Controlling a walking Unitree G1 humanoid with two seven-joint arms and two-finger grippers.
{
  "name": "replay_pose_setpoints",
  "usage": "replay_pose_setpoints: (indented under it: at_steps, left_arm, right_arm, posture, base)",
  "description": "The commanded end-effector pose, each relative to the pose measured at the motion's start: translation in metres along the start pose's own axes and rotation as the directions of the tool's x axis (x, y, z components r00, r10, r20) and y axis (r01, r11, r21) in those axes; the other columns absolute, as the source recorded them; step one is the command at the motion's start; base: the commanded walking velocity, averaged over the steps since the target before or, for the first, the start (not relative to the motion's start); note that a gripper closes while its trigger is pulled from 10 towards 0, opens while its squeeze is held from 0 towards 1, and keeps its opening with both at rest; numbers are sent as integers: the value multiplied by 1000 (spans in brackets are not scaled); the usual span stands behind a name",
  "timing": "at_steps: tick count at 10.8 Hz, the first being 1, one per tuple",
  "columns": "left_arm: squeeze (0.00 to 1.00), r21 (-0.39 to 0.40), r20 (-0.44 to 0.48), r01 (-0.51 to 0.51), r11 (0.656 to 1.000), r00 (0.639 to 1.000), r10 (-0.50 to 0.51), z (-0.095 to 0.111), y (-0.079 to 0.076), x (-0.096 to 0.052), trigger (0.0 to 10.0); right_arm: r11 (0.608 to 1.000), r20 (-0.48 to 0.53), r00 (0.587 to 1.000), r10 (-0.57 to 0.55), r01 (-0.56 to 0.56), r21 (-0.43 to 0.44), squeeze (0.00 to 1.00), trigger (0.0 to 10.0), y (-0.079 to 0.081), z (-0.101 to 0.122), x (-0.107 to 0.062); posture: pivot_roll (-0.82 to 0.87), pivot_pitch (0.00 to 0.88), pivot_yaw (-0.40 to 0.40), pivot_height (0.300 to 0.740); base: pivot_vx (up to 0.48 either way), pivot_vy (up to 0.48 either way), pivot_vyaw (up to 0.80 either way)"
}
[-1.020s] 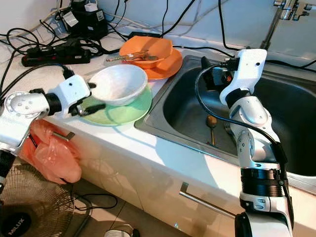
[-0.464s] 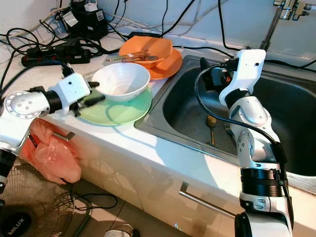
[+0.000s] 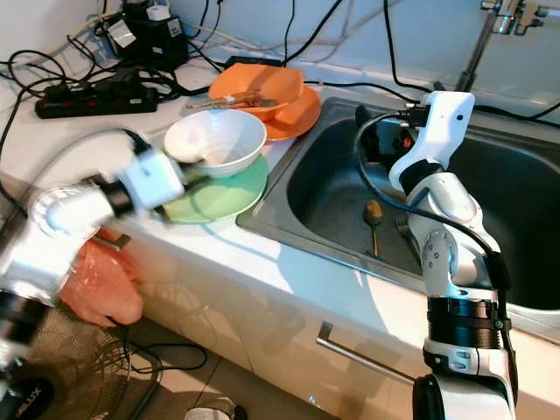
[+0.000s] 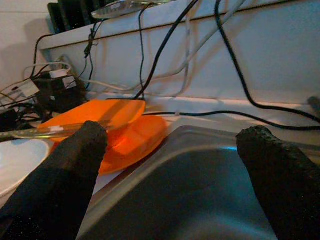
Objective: Kitchen organization
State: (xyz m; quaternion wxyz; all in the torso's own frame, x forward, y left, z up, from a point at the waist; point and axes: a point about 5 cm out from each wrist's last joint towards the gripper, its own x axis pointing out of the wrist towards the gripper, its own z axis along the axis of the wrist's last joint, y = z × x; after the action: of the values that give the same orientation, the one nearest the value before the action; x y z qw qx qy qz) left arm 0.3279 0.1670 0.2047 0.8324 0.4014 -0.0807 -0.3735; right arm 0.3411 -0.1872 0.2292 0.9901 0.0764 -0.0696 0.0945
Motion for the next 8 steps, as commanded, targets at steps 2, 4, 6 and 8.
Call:
replay_pose_setpoints:
  at_steps: [2,4,6,8]
  left_arm:
    - [0,21,4,6,1000,1000,-6,5,-3,0,0]
    - [1000,41,12,-65,997,998,65,9,12,-2,10000]
    - [1000,58,30,-73,996,997,71,15,18,-4,10000]
    - [1000,83,32,-90,993,996,87,23,30,-6,10000]
  right_arm:
    - [1000,-4,1000,20,-20,14,0,10000,3,3,3]
    - [1000,-9,1000,19,-19,15,0,10000,2,3,3]
    - [1000,-8,1000,17,-17,19,0,10000,3,2,3]
    - [1000,-8,1000,17,-17,21,0,10000,3,2,3]
  posture:
    - [298,25,24,740]
    - [300,25,26,740]
    - [302,26,28,740]
    - [305,28,29,740]
  base:
    - [0,0,0]
    - [0,0,0]
    - [0,0,0]
    - [0,0,0]
